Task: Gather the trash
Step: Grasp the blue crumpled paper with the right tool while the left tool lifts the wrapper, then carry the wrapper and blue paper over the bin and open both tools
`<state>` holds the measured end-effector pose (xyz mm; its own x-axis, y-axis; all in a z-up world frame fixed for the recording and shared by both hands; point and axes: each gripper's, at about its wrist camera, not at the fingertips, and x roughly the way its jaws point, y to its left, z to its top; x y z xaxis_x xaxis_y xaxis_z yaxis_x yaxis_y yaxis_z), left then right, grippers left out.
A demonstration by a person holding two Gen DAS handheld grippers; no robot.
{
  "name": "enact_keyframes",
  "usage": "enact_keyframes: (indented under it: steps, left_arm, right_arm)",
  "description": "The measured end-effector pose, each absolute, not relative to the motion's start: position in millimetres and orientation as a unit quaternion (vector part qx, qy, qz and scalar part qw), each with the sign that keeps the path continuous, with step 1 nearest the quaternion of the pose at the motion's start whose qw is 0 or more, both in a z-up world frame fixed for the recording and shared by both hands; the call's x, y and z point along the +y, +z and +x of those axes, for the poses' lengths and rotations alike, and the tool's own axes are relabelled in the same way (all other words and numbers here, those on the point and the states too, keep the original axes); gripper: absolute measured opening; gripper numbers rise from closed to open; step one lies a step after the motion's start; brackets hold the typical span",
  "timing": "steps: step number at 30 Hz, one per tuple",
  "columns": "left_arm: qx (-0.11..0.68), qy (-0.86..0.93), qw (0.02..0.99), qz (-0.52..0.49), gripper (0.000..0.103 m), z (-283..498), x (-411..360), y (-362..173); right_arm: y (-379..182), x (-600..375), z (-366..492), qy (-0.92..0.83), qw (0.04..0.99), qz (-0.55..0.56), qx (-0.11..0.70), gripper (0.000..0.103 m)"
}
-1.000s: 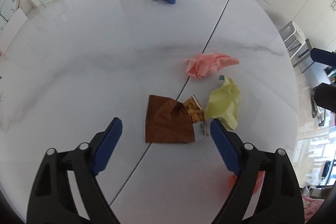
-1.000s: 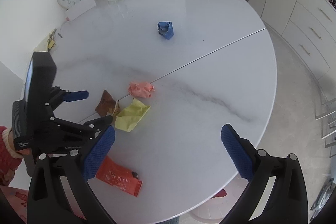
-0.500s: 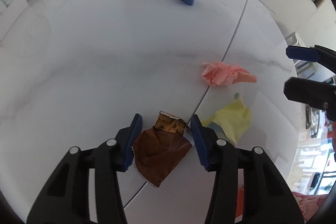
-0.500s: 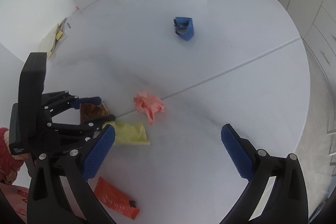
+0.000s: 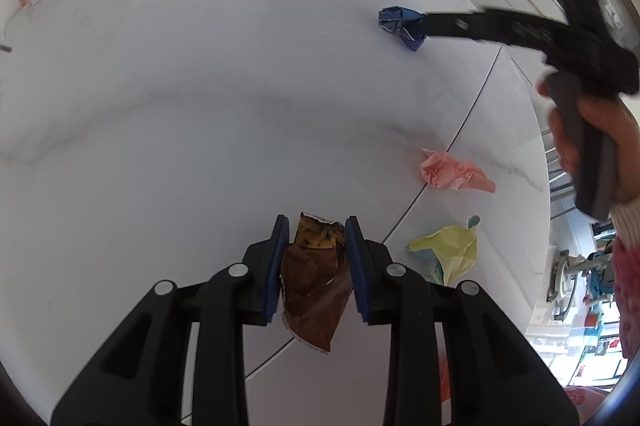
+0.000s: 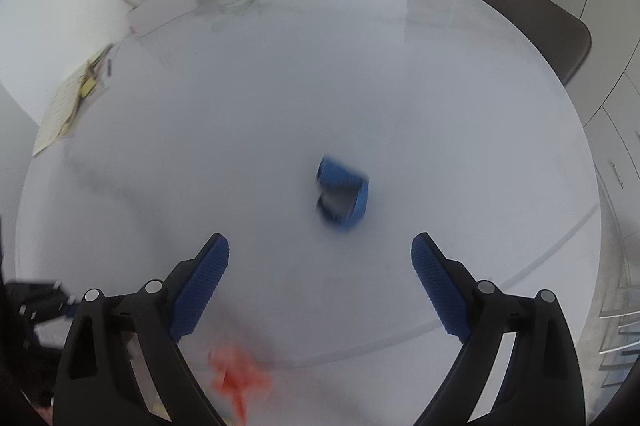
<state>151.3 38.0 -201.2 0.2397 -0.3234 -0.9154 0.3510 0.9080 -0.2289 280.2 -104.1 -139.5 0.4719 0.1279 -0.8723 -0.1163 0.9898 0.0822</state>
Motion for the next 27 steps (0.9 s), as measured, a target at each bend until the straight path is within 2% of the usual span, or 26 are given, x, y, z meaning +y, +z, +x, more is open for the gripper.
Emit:
enact_keyframes:
  steps: [3, 5, 7, 8, 10, 18, 27]
  left_arm:
    - [0.577, -0.210, 0.790, 0.002, 0.029, 151.7, 44.2, -196.3]
    - [0.576, -0.209, 0.790, -0.005, 0.029, 156.9, 48.3, -194.6]
    - [0.573, -0.208, 0.792, -0.012, 0.029, 159.5, 51.1, -190.2]
    - [0.571, -0.208, 0.794, -0.015, 0.029, 160.2, 53.0, -188.1]
    - [0.567, -0.210, 0.796, -0.024, 0.029, 162.3, 58.8, -182.8]
    - [0.553, -0.214, 0.804, -0.041, 0.029, 158.3, 70.6, -155.9]
    - [0.526, -0.287, 0.800, 0.011, 0.029, 102.8, 35.1, -114.6]
  right_arm:
    - [-149.9, -101.4, 305.2, 0.064, 0.853, -0.008, 0.519, 0.086]
    - [-160.0, -99.7, 315.1, 0.061, 0.841, -0.018, 0.537, 0.077]
    - [-169.5, -99.8, 319.6, 0.059, 0.831, -0.025, 0.553, 0.055]
    - [-171.3, -102.4, 318.3, 0.059, 0.828, -0.026, 0.556, 0.048]
    - [-170.5, -104.2, 316.3, 0.055, 0.830, -0.033, 0.553, 0.029]
    - [-132.5, -126.7, 280.8, 0.054, 0.849, 0.024, 0.525, 0.029]
    - [-69.4, -157.8, 113.9, 0.005, 0.870, 0.084, 0.486, 0.029]
